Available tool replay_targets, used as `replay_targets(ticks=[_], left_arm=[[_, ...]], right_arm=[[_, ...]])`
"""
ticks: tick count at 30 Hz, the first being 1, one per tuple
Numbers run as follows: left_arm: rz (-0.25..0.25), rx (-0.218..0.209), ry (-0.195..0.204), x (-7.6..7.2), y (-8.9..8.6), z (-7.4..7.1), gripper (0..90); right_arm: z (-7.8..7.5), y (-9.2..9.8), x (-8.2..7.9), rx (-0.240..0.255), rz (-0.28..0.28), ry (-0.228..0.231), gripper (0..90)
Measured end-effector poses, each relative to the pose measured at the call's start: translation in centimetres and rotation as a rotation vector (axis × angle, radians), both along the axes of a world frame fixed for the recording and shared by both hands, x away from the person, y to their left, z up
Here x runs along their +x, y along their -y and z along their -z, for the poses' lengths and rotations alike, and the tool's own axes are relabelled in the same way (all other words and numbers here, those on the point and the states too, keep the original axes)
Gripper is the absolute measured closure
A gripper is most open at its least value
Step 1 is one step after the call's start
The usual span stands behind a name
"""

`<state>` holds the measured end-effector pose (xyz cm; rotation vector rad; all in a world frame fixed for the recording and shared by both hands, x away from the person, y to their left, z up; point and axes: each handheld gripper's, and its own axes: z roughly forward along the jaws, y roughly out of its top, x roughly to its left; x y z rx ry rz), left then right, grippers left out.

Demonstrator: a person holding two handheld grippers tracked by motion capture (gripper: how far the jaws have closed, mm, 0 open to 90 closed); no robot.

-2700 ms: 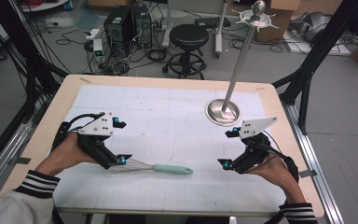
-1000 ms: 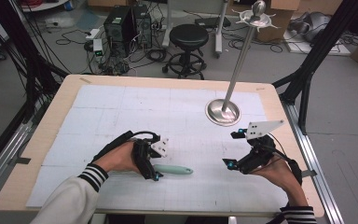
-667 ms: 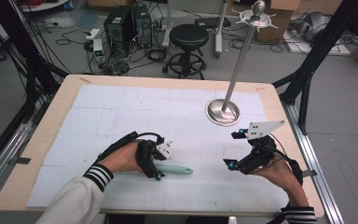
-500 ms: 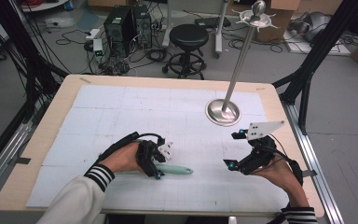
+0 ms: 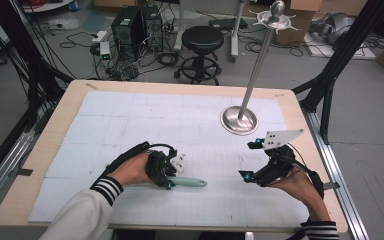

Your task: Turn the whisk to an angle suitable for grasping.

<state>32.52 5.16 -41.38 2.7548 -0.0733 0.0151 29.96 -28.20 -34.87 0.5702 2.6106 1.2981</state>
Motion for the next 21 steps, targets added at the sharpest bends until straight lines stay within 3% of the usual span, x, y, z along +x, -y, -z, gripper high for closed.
replay_targets(ticks=[6, 11, 21], left_arm=[[-0.003, -0.021, 0.008, 0.2, -0.5, -0.6, 69.1], [-0.017, -0.091, 0.006, 0.1, -1.5, -2.0, 69.1], [-0.021, -0.167, -0.002, -0.2, -2.6, -3.8, 69.2]], right_arm=[[0.0, -0.1, 0.0, -0.002, -0.004, -0.008, 0.5], [0.0, -0.1, 0.1, -0.002, -0.004, 0.000, 0.6], [-0.1, -0.2, -0.1, 0.003, -0.005, -0.007, 0.6]])
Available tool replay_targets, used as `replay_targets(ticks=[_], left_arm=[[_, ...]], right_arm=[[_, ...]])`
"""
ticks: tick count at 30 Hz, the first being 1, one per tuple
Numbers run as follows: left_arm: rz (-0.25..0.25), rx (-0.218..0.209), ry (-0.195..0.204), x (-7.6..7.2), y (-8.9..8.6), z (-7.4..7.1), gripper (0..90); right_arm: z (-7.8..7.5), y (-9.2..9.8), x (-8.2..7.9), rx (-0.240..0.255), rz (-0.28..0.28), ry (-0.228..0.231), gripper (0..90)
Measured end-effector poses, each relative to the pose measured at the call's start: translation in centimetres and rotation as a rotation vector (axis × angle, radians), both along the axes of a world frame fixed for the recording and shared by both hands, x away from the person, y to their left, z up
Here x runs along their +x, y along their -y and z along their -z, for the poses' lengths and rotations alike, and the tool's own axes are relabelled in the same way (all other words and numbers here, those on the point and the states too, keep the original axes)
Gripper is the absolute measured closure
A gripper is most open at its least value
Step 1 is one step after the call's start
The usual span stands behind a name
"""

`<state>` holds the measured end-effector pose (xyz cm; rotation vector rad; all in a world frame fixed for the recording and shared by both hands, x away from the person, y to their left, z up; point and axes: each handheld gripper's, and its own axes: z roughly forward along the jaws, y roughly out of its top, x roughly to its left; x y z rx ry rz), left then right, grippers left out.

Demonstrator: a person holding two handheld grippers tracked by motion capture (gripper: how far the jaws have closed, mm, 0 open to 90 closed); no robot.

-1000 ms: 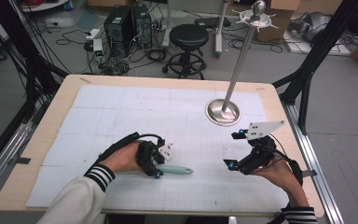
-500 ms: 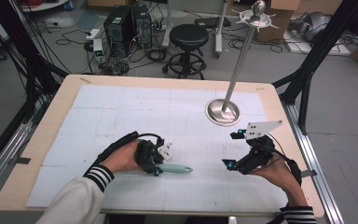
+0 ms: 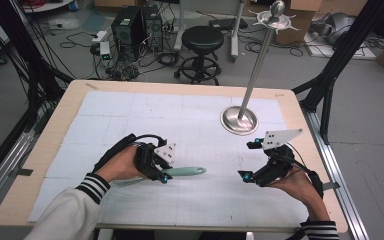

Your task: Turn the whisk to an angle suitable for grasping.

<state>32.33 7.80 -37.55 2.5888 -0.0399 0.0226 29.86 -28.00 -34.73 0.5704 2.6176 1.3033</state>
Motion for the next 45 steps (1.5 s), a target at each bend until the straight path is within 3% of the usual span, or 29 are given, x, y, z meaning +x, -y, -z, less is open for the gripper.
replay_targets(ticks=[13, 15, 19, 28, 29, 30, 39, 45], left_arm=[[-0.011, -0.140, -0.006, -0.5, -1.4, -3.6, 69.2], [-0.012, -0.151, -0.006, -0.5, -1.6, -3.9, 69.2], [-0.034, -0.200, -0.003, -0.6, -2.2, -4.7, 69.1], [-0.045, -0.258, -0.008, -0.6, -3.0, -6.2, 69.1], [-0.040, -0.267, -0.005, -0.6, -3.1, -6.5, 69.2], [-0.043, -0.281, -0.004, -0.6, -3.2, -6.7, 69.2], [-0.047, -0.317, 0.023, -0.8, -4.1, -9.1, 69.2], [-0.048, -0.322, 0.041, -0.9, -4.3, -9.7, 69.2]], right_arm=[[-0.3, 0.0, 0.2, 0.001, -0.003, -0.004, 0.5], [-0.3, 0.0, 0.3, 0.003, -0.005, 0.010, 0.6], [-0.4, -0.2, 0.3, 0.002, -0.008, 0.003, 0.6], [-0.6, -0.2, 0.4, 0.007, -0.012, -0.003, 0.5], [-0.6, -0.2, 0.5, 0.009, -0.015, 0.016, 0.5], [-0.7, -0.2, 0.5, 0.008, -0.013, 0.002, 0.6], [-0.9, -0.2, 0.5, 0.008, -0.008, -0.001, 0.6], [-1.0, 0.0, 0.5, 0.013, -0.012, 0.013, 0.6]])
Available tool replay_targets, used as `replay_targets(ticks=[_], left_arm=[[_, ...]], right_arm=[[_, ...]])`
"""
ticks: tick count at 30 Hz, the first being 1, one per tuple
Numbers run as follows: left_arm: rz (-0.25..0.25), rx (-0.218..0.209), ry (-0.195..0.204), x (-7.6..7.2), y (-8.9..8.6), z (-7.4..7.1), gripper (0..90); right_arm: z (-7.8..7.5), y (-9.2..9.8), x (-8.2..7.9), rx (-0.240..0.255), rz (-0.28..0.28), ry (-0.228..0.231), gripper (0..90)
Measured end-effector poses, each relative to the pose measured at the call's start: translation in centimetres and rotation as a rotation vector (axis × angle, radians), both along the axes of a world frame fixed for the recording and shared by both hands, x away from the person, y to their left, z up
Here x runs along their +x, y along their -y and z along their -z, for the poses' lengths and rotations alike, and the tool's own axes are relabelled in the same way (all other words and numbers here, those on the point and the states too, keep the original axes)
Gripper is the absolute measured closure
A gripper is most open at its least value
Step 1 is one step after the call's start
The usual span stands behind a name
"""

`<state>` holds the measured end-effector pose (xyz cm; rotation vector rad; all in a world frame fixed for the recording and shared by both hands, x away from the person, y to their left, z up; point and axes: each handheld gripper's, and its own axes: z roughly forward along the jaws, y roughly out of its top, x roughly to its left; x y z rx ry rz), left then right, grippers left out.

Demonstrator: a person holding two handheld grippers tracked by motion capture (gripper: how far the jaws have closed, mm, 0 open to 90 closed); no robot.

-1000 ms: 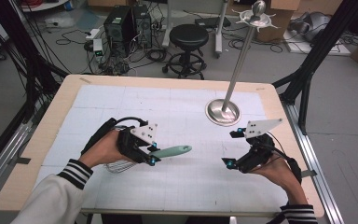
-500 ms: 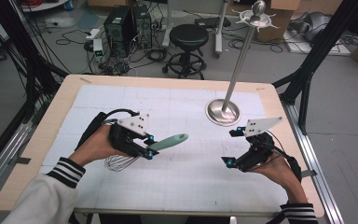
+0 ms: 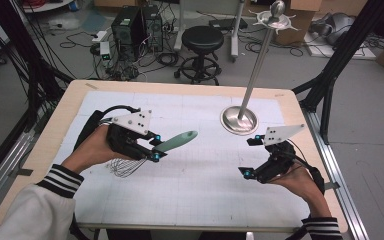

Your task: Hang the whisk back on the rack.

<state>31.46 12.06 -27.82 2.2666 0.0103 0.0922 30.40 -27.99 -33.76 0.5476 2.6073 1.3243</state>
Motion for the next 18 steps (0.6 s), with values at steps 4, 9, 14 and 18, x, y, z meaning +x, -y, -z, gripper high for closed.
replay_targets(ticks=[4, 9, 14, 18], left_arm=[[0.001, 0.000, -0.003, 0.0, 0.0, 0.1, 69.1], [0.003, -0.008, -0.006, 0.2, 0.0, 0.0, 69.2], [0.004, -0.011, -0.006, 0.2, 0.0, 0.1, 69.2], [0.007, -0.014, -0.011, 0.3, 0.0, 0.1, 69.2]], right_arm=[[-0.2, 0.0, -0.2, 0.000, -0.002, 0.000, 0.5], [-0.6, -0.1, -0.1, 0.008, -0.005, 0.005, 0.5], [-1.2, -0.4, -0.1, 0.019, -0.015, 0.015, 0.6], [-1.8, -0.9, -0.1, 0.040, -0.046, 0.014, 0.6]])
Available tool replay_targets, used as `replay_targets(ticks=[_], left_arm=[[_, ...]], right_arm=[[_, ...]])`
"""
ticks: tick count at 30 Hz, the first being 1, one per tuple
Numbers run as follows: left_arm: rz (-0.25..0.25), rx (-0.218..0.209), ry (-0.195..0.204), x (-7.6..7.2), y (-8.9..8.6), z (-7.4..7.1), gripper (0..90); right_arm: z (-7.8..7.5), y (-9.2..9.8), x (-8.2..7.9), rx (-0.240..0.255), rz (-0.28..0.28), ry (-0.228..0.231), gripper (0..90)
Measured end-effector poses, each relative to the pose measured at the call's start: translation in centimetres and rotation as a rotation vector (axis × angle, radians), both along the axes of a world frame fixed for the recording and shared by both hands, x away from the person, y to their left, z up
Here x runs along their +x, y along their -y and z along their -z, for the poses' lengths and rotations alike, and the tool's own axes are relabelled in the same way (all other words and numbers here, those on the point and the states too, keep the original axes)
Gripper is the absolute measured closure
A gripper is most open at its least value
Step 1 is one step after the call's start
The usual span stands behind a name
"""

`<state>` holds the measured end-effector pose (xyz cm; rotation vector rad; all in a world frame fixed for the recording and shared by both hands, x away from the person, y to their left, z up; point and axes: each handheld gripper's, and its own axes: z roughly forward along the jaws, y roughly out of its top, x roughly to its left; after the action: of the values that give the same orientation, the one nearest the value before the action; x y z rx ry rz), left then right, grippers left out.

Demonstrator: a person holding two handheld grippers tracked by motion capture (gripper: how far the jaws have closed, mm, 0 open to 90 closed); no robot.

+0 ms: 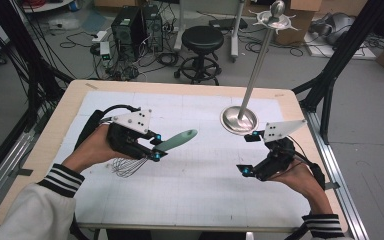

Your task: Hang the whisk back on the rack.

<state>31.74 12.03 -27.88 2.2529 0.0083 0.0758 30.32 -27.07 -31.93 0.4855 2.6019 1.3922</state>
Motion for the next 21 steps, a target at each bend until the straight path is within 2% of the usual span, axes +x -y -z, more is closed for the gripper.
replay_targets(ticks=[16, 21], left_arm=[[0.018, -0.010, 0.003, -0.1, 0.1, -0.1, 69.2], [0.028, -0.009, 0.001, -0.2, 0.2, 0.0, 69.2]], right_arm=[[-2.8, -2.4, 0.1, 0.010, -0.092, 0.032, 0.6], [-3.9, -3.7, 0.0, 0.027, -0.153, 0.049, 0.6]])
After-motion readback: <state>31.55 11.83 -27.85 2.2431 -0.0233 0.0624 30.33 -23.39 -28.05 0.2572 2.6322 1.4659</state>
